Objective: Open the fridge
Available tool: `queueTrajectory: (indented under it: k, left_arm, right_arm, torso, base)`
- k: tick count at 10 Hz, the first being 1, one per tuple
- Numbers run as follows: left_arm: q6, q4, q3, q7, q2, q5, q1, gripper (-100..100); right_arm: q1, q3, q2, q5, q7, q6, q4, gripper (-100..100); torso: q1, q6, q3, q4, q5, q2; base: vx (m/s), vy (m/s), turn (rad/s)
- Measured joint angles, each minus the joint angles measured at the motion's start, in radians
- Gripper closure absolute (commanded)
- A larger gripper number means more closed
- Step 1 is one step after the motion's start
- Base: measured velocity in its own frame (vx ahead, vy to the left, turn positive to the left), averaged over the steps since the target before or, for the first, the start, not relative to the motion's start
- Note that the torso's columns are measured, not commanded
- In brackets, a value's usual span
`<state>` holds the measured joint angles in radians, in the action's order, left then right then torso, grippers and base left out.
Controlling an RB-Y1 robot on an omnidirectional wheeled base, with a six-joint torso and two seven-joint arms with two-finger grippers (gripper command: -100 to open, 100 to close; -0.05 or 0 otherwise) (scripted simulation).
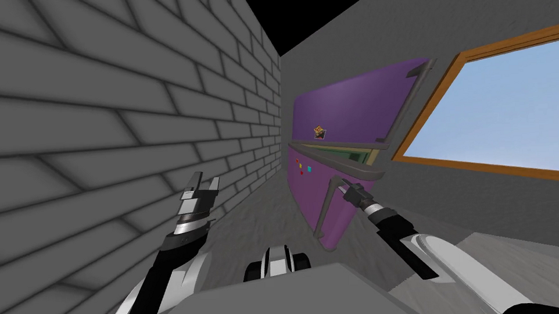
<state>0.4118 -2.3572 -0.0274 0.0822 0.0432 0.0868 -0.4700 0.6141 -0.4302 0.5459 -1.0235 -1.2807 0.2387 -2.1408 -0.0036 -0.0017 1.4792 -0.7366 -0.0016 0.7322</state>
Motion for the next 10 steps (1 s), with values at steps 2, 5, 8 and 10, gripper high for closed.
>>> queueTrajectory:
  k: [2, 5, 8, 10]
  left_arm:
    - [0.000, 0.000, 0.000, 0.000, 0.000, 0.000, 0.000, 0]
    - [0.000, 0.000, 0.000, 0.000, 0.000, 0.000, 0.000, 0]
    - [0.000, 0.000, 0.000, 0.000, 0.000, 0.000, 0.000, 0]
    - [0.000, 0.000, 0.000, 0.000, 0.000, 0.000, 0.000, 0]
  right_arm:
    - [0.010, -0.013, 0.000, 0.000, 0.005, -0.026, 0.001, 100]
    - [0.027, -0.024, -0.001, 0.001, 0.010, -0.045, -0.002, 100]
    - [0.038, -0.037, -0.002, 0.001, 0.014, -0.079, 0.004, 100]
    - [0.047, -0.047, 0.005, 0.002, 0.021, -0.102, 0.009, 100]
  torso:
    - [0.001, 0.000, -0.001, 0.000, 0.000, 0.002]
    - [-0.003, 0.001, -0.003, -0.001, -0.001, 0.005]
    - [0.001, -0.001, -0.001, 0.000, 0.000, 0.001]
    - [0.004, -0.003, 0.001, 0.001, 0.001, -0.002]
  base:
    - [0.045, 0.341, -0.054]
    - [0.041, 0.202, -0.038]
    - [0.081, 0.271, -0.049]
    - [0.082, 0.305, -0.050]
